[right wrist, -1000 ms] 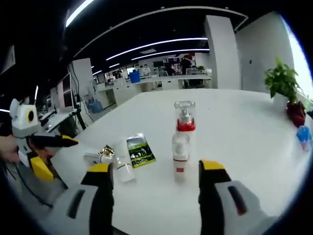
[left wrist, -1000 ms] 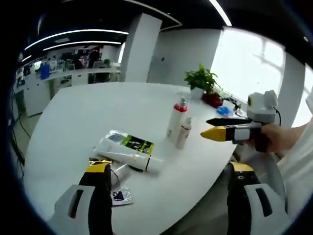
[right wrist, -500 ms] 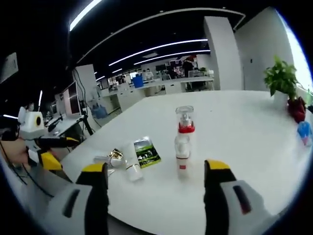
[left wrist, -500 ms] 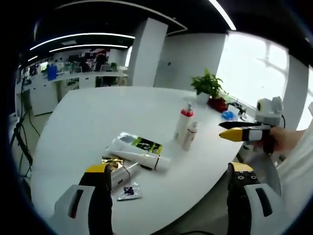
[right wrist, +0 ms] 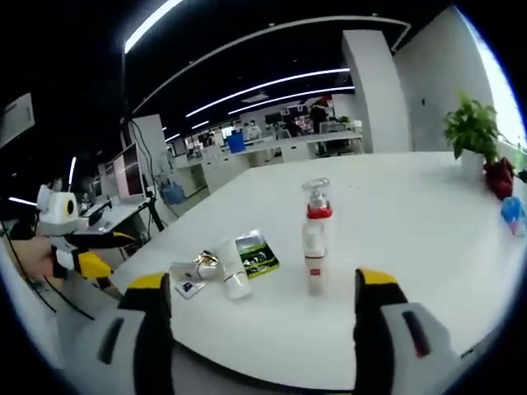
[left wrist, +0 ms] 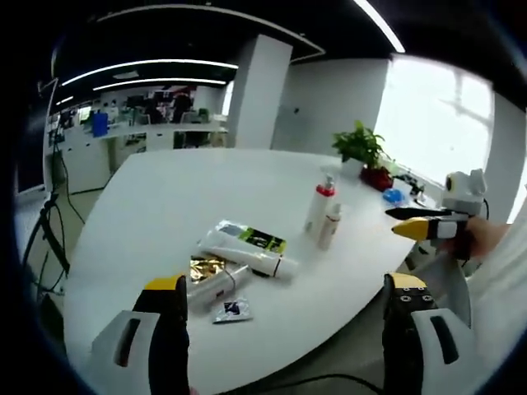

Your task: Arrange the skincare products in the storage area until every visible bottle or jar stands upright without overlapping.

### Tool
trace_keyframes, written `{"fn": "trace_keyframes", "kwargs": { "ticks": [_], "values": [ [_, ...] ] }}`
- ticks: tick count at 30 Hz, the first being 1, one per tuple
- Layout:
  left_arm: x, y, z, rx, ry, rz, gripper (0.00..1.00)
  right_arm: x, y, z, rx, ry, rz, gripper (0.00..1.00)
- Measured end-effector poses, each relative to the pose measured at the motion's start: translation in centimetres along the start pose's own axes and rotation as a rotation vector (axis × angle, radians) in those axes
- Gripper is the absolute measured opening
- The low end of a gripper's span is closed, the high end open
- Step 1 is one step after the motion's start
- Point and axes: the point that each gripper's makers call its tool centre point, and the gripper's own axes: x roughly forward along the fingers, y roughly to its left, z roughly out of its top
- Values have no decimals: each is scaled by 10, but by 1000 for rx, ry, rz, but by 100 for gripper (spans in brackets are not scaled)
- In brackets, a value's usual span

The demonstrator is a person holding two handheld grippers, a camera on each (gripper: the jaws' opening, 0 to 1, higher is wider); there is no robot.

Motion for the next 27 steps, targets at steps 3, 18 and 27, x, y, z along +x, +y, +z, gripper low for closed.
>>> {"fn": "trace_keyframes", "kwargs": {
  "ticks": [3,18,27],
  "values": [
    [-4,4,-2,-8,-2,8,97,0,-1,1,-1,-6,-2,94],
    [-7,10,0,-18,-45,24,97,4,0,-5,-14,16,5,98],
    [-6,9,-2,-2,-35,17,97,14,10,-3,-70,51,16,98]
  ]
}}
